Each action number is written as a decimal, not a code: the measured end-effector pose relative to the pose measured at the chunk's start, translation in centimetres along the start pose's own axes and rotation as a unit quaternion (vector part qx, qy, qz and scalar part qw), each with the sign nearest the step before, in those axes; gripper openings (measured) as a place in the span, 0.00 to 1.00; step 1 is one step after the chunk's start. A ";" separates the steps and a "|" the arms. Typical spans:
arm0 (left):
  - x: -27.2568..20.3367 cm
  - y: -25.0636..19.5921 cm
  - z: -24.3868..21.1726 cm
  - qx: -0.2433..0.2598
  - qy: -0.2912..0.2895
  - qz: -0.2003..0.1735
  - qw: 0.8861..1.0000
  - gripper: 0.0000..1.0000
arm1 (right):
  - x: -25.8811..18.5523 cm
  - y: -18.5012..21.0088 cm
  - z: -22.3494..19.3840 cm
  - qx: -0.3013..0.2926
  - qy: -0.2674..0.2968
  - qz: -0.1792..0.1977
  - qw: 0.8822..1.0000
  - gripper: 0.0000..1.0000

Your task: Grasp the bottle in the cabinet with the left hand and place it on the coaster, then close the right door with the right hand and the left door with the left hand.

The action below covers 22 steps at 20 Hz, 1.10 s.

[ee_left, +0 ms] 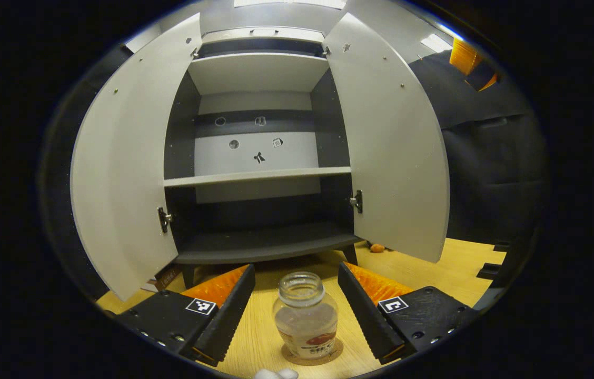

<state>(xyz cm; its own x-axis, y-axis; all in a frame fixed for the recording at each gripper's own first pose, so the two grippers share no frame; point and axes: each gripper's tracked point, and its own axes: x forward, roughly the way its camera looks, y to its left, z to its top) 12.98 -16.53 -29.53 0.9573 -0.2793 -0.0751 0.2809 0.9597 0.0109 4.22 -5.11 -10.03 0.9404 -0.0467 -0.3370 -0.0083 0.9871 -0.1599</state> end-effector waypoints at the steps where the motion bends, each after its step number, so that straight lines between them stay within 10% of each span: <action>1: 0.0 0.0 1.2 -0.005 -0.001 -0.001 1.000 0.96 | -0.2 -0.1 0.1 0.007 -0.002 -0.002 1.000 0.82; 22: -15.2 11.6 20.2 0.003 0.016 0.114 0.993 0.96 | -4.7 -2.6 2.2 0.052 -0.104 -0.067 0.991 0.82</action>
<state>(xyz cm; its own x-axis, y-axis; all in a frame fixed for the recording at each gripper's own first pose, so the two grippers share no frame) 3.12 -1.80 -8.08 0.9935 -0.0526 -0.1013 0.0566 0.9977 0.0367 0.60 -7.10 -6.04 0.9804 -0.1574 -0.1186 0.1473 0.9850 -0.0898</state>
